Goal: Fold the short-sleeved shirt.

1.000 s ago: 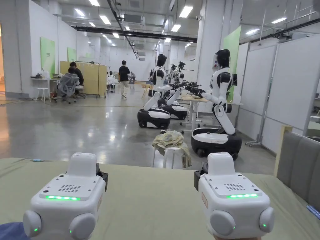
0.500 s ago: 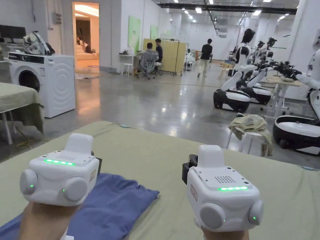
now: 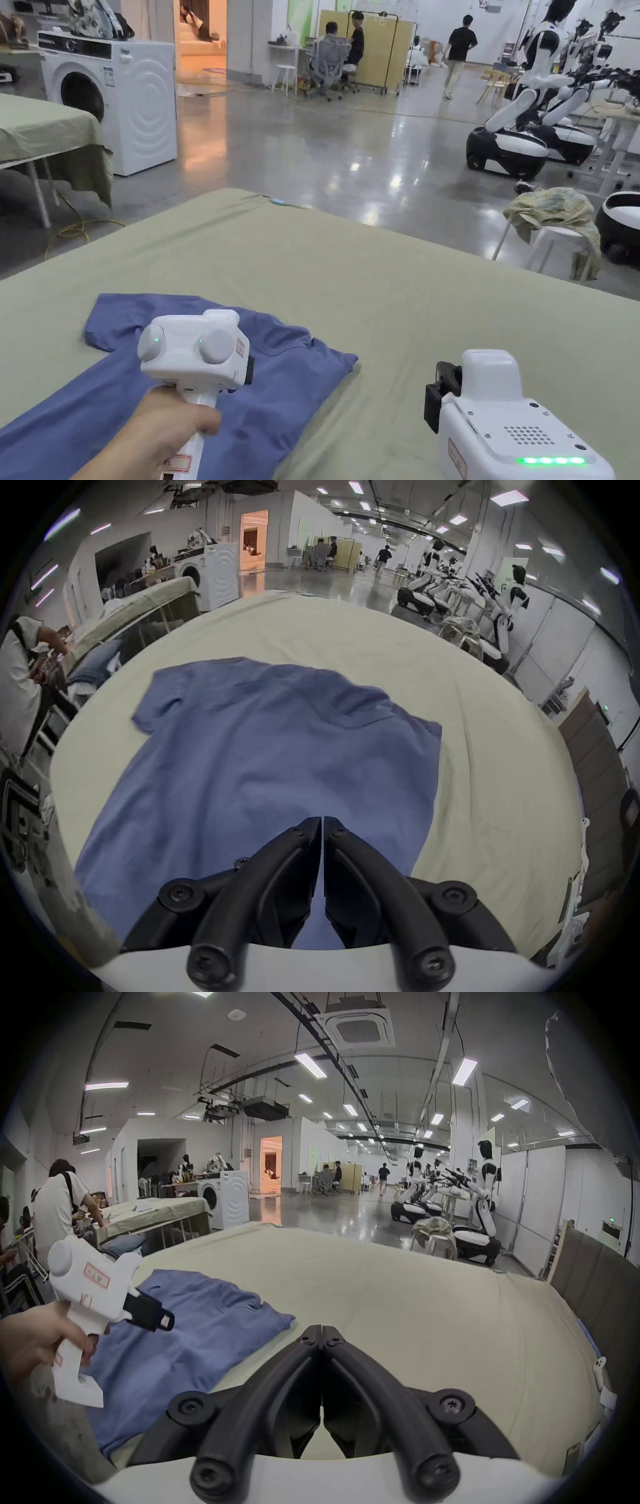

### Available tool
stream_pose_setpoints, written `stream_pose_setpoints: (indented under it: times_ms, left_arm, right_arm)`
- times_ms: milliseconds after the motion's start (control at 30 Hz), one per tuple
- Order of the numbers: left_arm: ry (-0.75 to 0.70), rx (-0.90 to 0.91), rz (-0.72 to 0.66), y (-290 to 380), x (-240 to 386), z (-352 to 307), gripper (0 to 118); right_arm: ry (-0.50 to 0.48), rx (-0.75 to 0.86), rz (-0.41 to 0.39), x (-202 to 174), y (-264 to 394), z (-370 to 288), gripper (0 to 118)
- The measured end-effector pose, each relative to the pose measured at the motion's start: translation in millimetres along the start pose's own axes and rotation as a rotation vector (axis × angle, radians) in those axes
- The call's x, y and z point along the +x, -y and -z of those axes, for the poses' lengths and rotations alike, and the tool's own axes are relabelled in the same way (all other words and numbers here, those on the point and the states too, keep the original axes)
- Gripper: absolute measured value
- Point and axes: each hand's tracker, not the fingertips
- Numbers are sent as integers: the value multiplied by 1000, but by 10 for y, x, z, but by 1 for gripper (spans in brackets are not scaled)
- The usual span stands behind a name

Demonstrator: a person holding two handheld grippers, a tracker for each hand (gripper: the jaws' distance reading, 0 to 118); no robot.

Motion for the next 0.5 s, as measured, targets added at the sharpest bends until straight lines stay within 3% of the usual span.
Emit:
stream_pose_setpoints:
  times_ms: [33, 100, 167, 333, 500]
  left_arm:
    - [28, -3, 5, -57, 6, 123, 6]
    - [75, -65, -11, -139, -21, 323, 47]
    - [48, -101, 48, -194, 39, 457, 96]
    - [-22, -83, 131, -99, 153, 595, 97]
    - [-47, -186, 56, 80, 79, 935, 95]
  right_arm:
    - [5, -12, 5, 25, 42, 50, 0]
    - [20, -38, 10, 59, 116, 129, 0]
    - [34, -61, 10, 105, 191, 197, 0]
    - [39, -92, 25, 112, 285, 317, 0]
    - [21, -101, 25, 47, 294, 331, 0]
